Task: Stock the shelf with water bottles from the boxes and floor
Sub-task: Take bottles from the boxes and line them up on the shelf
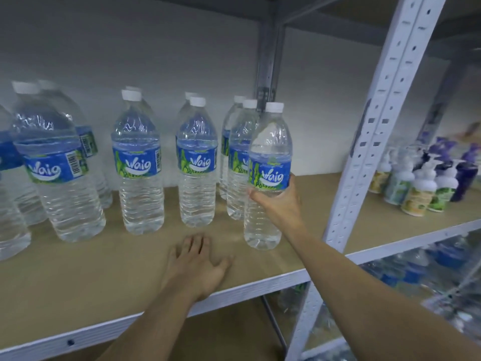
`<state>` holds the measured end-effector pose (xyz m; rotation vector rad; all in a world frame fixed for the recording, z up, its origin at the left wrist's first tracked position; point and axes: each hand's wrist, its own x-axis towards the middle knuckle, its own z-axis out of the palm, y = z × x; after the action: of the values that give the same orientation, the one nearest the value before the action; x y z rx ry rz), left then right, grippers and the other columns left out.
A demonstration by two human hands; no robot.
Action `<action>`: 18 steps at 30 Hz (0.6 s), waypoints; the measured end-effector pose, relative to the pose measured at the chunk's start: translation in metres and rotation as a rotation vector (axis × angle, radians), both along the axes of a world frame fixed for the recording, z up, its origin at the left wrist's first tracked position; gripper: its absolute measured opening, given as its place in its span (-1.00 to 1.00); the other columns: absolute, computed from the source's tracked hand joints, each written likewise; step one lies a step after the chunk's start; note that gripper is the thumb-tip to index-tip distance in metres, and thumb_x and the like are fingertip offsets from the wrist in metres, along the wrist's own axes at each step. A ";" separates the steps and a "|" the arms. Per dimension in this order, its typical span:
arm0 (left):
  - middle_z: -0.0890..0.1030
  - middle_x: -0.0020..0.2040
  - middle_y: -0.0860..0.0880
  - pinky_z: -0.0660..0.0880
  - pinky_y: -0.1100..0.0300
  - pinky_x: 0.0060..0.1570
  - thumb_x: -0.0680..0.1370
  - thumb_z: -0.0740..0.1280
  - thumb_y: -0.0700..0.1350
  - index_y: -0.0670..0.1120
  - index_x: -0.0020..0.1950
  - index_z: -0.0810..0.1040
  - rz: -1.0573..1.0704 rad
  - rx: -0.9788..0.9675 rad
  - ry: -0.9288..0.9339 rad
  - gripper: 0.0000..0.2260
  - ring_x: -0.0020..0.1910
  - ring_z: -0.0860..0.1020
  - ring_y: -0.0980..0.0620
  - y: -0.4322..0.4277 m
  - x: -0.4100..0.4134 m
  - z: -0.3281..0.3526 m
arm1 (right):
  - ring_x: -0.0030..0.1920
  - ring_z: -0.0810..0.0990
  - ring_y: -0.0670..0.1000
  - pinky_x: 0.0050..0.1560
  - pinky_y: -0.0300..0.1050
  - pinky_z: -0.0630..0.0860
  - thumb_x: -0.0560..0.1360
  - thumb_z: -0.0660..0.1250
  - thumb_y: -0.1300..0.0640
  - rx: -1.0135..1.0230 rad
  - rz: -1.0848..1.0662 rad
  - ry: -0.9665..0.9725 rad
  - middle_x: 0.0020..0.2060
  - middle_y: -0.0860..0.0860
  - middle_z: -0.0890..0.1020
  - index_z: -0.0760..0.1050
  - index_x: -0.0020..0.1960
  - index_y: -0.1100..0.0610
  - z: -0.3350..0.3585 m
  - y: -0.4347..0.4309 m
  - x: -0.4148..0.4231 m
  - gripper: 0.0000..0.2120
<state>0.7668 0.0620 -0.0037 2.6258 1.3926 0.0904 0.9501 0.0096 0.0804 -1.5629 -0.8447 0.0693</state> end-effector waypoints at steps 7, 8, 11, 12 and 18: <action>-0.07 0.61 0.05 -0.14 -0.09 0.50 0.50 -0.19 0.42 -0.01 0.60 -0.08 0.001 0.038 -0.007 -0.21 0.57 -0.15 0.03 0.002 0.000 -0.005 | 0.03 0.63 -0.15 0.13 -0.10 0.57 0.13 0.64 -0.06 0.009 0.049 0.049 0.04 -0.13 0.64 0.41 0.24 -0.04 -0.012 0.009 -0.001 -0.25; -0.06 0.61 0.05 -0.15 -0.09 0.50 0.50 -0.19 0.42 -0.01 0.60 -0.07 0.004 0.040 -0.004 -0.21 0.57 -0.15 0.03 0.002 0.001 -0.005 | 0.03 0.63 -0.15 0.14 -0.10 0.57 0.12 0.63 -0.08 0.021 0.037 0.054 0.04 -0.14 0.64 0.42 0.24 -0.05 -0.012 0.011 -0.001 -0.25; -0.07 0.61 0.04 -0.16 -0.10 0.50 0.50 -0.19 0.42 -0.02 0.60 -0.08 0.005 0.030 0.001 -0.21 0.57 -0.16 0.02 0.002 0.001 -0.004 | 0.04 0.60 -0.16 0.08 -0.23 0.50 0.15 0.64 -0.05 0.036 0.012 0.052 0.05 -0.15 0.61 0.40 0.26 -0.03 -0.011 0.013 -0.004 -0.25; -0.07 0.61 0.04 -0.16 -0.10 0.50 0.50 -0.19 0.42 -0.02 0.60 -0.08 0.003 0.031 -0.001 -0.21 0.57 -0.15 0.02 0.001 0.000 -0.004 | 0.03 0.59 -0.18 0.04 -0.28 0.47 0.17 0.64 -0.01 0.035 0.016 0.045 0.05 -0.14 0.60 0.39 0.27 -0.01 -0.011 0.013 -0.005 -0.26; -0.06 0.61 0.04 -0.16 -0.09 0.50 0.50 -0.17 0.41 -0.02 0.60 -0.06 0.005 0.018 -0.022 -0.22 0.57 -0.15 0.03 -0.001 -0.001 -0.002 | 0.04 0.58 -0.22 0.11 -0.22 0.50 0.18 0.65 0.03 0.073 0.004 0.039 0.06 -0.15 0.59 0.40 0.26 0.02 -0.015 0.018 -0.006 -0.26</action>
<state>0.7656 0.0612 -0.0054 2.6278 1.3978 0.1326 0.9442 0.0278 0.0651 -1.4873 -0.8111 0.0710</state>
